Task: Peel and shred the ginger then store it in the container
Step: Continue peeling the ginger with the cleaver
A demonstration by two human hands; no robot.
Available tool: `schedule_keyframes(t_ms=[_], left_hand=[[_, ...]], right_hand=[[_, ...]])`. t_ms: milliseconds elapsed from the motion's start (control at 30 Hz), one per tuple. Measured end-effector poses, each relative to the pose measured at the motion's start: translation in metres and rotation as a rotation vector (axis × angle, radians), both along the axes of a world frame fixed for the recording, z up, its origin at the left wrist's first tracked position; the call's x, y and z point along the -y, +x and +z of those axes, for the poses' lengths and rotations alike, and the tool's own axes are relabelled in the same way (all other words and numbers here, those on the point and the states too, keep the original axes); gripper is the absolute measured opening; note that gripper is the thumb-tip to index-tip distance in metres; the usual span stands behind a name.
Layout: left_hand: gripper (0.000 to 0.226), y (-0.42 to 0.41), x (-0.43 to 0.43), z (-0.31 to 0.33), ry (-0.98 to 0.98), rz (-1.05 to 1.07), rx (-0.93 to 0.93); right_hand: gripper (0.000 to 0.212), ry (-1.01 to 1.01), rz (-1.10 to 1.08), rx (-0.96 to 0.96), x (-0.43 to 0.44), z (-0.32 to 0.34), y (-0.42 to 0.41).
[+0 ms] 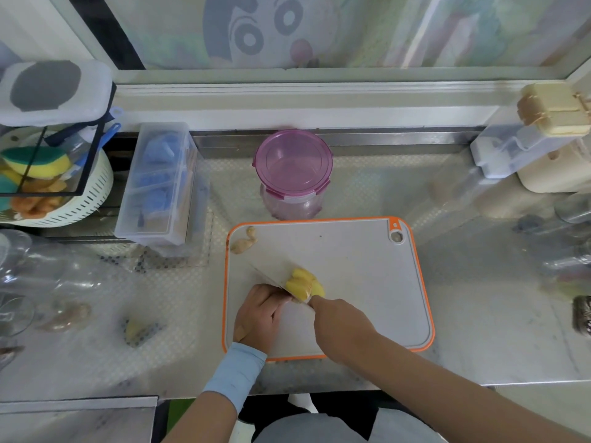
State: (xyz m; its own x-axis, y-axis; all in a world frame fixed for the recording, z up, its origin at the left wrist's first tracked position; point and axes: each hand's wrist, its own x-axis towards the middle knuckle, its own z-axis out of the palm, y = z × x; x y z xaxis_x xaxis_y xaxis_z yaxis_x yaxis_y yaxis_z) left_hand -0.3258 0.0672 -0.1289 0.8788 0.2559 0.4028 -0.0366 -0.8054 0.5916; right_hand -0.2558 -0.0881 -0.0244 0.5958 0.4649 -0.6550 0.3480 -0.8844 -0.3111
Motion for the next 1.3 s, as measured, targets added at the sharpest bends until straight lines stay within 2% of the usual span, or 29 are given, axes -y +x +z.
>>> schedule_keyframes(t_ms=[567,667,800,933,1100,1300], left_hand=[[0.024,-0.004,0.001,0.002,-0.022,0.009,-0.157],[0.024,-0.004,0.001,0.003,-0.027,0.001,-0.159],[0.024,-0.004,0.001,0.005,0.002,-0.016,-0.141],[0.021,-0.005,0.003,0.006,-0.008,-0.001,-0.135],[0.024,-0.003,0.003,0.008,0.028,-0.034,-0.146],[0.024,-0.002,0.001,0.006,0.072,-0.044,-0.171]], right_hand=[[0.018,0.06,-0.073,-0.02,-0.007,-0.026,0.006],[0.024,0.086,-0.093,-0.021,-0.004,-0.028,0.009],[0.014,0.134,-0.114,-0.046,0.0,-0.029,0.018],[0.031,0.166,-0.077,-0.053,0.003,-0.029,0.014],[0.042,0.187,-0.091,-0.085,0.004,-0.028,0.02],[0.019,0.143,-0.121,-0.087,0.002,-0.018,0.027]])
